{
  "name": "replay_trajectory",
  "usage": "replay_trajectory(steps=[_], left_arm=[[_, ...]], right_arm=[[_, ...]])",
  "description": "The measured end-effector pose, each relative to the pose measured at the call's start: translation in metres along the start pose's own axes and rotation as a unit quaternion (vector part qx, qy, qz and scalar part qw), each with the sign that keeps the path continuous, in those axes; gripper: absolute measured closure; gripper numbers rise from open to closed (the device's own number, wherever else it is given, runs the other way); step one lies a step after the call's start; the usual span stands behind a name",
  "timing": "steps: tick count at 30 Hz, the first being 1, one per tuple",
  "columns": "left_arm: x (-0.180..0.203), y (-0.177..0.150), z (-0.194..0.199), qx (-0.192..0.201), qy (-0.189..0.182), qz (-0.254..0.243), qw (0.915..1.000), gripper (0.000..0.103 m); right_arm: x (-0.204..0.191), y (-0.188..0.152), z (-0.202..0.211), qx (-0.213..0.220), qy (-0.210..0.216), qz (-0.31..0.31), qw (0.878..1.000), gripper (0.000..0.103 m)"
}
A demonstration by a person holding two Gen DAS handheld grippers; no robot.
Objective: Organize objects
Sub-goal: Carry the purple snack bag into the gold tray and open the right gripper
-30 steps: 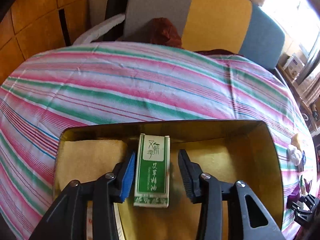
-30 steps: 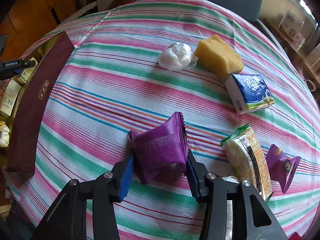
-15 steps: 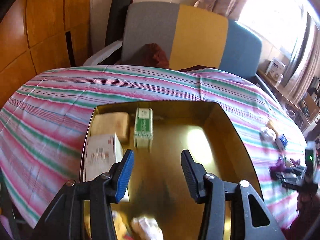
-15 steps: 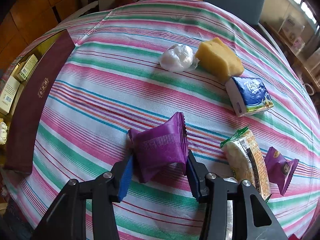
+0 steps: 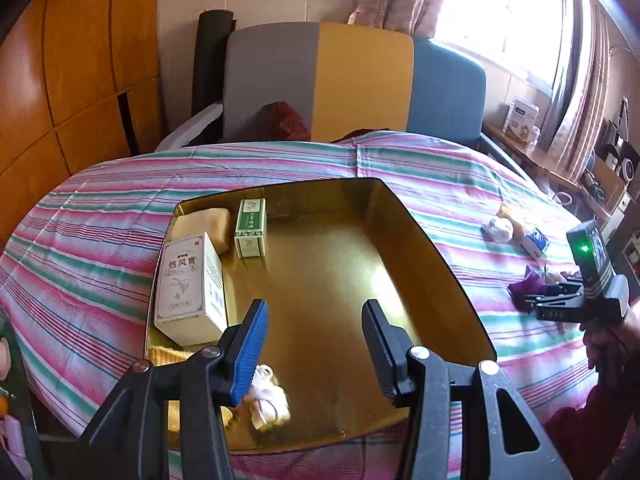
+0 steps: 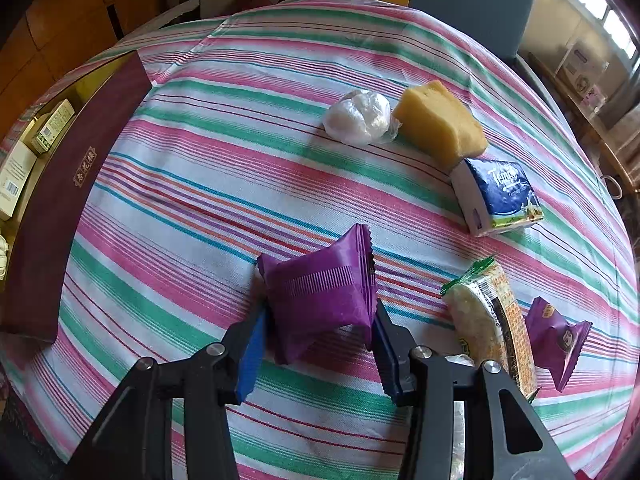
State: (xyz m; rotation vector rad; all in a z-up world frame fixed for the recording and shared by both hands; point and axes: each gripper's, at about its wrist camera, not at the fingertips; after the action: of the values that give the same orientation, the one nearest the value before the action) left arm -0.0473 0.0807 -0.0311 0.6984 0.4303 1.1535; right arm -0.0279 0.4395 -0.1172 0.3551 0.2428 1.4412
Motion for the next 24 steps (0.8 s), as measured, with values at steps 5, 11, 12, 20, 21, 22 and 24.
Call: replay_trajectory(steps=[5, 11, 12, 20, 21, 22, 24], left_arm=[[0.002, -0.005, 0.000, -0.006, -0.003, 0.000, 1.0000, 0.054], [0.000, -0.008, -0.003, -0.014, -0.004, 0.004, 0.9999, 0.054], [0.000, -0.009, -0.003, -0.016, -0.004, 0.004, 0.9999, 0.054], [-0.002, -0.011, -0.001, -0.019, -0.008, 0.003, 0.9998, 0.054], [-0.002, -0.012, 0.000, -0.019, -0.007, 0.002, 0.9998, 0.054], [-0.002, -0.012, 0.001, -0.019, -0.007, 0.002, 0.9998, 0.054], [-0.004, -0.013, 0.003, -0.018, -0.007, 0.003, 0.9998, 0.054]], right_arm=[[-0.001, -0.001, -0.001, 0.003, -0.005, 0.008, 1.000, 0.055], [-0.003, -0.002, 0.000, 0.005, -0.011, 0.014, 1.000, 0.055], [-0.003, -0.002, 0.000, 0.005, -0.011, 0.013, 1.000, 0.055], [-0.004, -0.001, -0.001, 0.006, -0.011, 0.012, 1.000, 0.055], [-0.005, -0.001, -0.001, 0.006, -0.012, 0.014, 1.000, 0.055], [-0.006, -0.001, -0.002, 0.007, -0.013, 0.015, 1.000, 0.055], [-0.007, -0.001, -0.001, 0.008, -0.015, 0.017, 1.000, 0.055]])
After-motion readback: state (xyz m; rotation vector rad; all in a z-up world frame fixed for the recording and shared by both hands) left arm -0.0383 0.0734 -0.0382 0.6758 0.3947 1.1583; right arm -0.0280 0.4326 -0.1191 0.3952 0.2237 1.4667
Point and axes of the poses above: each gripper's, at about its wrist camera, not at the fingertips, and z roughly against the way its jaws point, x to its right, y to its top, and after that the axes turned 2 degrees about -z, right-handed
